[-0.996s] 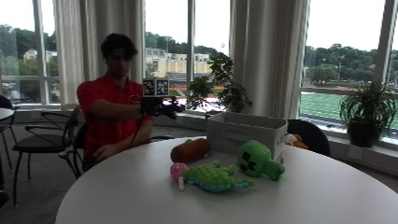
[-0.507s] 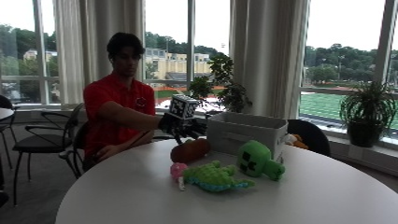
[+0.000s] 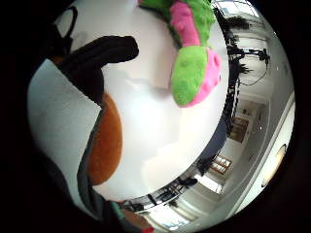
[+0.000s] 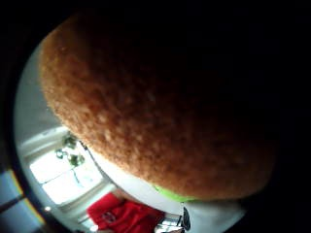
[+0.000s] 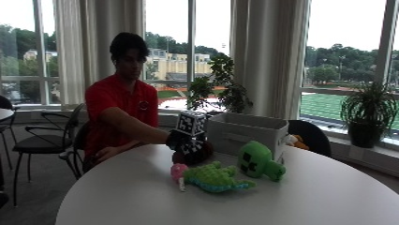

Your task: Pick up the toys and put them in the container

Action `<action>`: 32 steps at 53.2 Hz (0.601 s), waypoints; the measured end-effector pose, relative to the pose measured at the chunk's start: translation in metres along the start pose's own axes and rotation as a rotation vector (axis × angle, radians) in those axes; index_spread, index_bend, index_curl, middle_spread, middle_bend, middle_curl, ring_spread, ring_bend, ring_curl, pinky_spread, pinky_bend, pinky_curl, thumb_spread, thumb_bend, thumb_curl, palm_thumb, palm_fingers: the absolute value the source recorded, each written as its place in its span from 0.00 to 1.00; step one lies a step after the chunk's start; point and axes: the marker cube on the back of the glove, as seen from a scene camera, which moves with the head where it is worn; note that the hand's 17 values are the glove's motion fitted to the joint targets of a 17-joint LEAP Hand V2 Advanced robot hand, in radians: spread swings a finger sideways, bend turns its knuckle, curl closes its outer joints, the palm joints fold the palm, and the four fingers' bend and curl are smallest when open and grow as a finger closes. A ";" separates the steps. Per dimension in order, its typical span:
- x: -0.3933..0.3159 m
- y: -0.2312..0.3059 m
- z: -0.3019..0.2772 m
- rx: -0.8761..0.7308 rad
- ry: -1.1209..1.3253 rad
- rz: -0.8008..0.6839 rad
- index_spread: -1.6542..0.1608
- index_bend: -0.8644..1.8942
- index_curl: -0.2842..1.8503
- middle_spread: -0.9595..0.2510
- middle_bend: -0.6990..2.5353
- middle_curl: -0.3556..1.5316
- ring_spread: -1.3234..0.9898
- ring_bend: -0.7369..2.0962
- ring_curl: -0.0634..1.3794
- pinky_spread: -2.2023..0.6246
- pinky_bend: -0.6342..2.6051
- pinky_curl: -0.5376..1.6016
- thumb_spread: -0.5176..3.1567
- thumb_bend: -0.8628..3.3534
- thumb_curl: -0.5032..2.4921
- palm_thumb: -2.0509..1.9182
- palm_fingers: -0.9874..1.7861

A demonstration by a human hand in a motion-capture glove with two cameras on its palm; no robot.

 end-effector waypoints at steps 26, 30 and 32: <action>-0.007 0.019 -0.046 0.373 -0.142 0.014 0.69 0.49 0.19 0.48 0.51 0.50 0.40 0.71 0.46 0.64 0.58 0.49 0.32 0.24 0.39 0.68 0.78; -0.008 0.029 -0.081 0.424 -0.133 -0.002 0.69 0.52 0.20 0.49 0.52 0.52 0.40 0.72 0.46 0.64 0.58 0.49 0.30 0.24 0.40 0.68 0.77; -0.008 0.032 -0.097 0.442 -0.129 -0.002 0.70 0.53 0.21 0.49 0.53 0.53 0.40 0.72 0.46 0.64 0.57 0.49 0.29 0.24 0.41 0.68 0.77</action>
